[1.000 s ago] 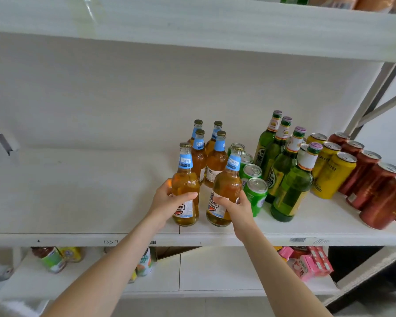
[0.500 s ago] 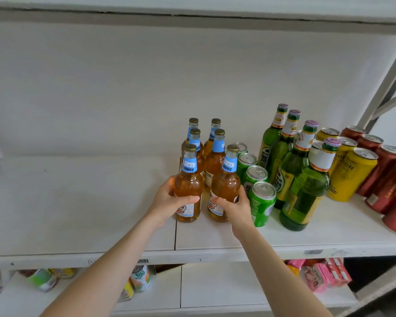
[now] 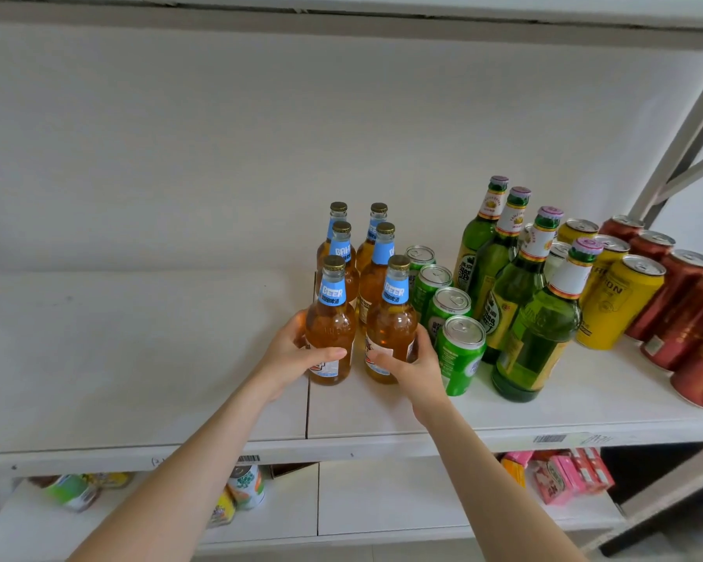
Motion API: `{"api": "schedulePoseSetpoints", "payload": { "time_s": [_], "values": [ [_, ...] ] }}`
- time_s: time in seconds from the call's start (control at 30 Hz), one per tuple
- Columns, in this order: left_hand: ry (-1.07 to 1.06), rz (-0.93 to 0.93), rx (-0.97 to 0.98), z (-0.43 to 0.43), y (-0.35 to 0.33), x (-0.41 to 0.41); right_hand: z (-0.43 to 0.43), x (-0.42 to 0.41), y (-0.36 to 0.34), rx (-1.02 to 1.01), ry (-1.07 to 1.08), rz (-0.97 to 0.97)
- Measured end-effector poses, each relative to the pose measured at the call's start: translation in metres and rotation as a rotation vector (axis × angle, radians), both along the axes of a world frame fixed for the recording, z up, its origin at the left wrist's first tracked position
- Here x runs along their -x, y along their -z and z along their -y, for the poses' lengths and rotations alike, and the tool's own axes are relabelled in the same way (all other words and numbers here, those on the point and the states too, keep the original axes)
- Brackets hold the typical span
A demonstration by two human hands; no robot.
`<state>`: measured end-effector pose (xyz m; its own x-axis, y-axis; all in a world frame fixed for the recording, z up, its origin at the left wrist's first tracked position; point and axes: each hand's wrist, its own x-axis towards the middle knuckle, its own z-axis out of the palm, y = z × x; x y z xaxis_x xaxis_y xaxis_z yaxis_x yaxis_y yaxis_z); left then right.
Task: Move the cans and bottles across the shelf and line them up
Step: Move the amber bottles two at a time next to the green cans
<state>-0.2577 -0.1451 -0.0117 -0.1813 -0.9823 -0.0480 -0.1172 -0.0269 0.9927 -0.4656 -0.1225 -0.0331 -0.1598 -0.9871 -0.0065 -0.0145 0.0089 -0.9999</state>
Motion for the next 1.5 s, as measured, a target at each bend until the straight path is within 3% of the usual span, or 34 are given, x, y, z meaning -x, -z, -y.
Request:
{"api": "schedulePoseSetpoints", "payload": {
  "time_s": [0.23,0.47,1.2,1.37,1.5],
  "values": [
    [-0.191,0.237,0.035,-0.018,0.023,-0.011,-0.021,-0.007,0.011,0.145,0.07,-0.124],
    [-0.278,0.253,0.093,-0.022,0.027,0.003,-0.013,-0.007,0.016,0.094,0.137,-0.132],
    [-0.245,0.332,0.104,-0.002,0.027,0.007,0.011,-0.004,0.016,0.038,0.095,-0.246],
    [-0.245,0.443,0.157,-0.004,0.027,0.007,0.011,-0.004,0.016,0.039,0.098,-0.238],
    [-0.197,0.739,0.314,-0.004,0.027,0.002,0.008,-0.008,0.012,0.033,0.123,-0.305]
  ]
}}
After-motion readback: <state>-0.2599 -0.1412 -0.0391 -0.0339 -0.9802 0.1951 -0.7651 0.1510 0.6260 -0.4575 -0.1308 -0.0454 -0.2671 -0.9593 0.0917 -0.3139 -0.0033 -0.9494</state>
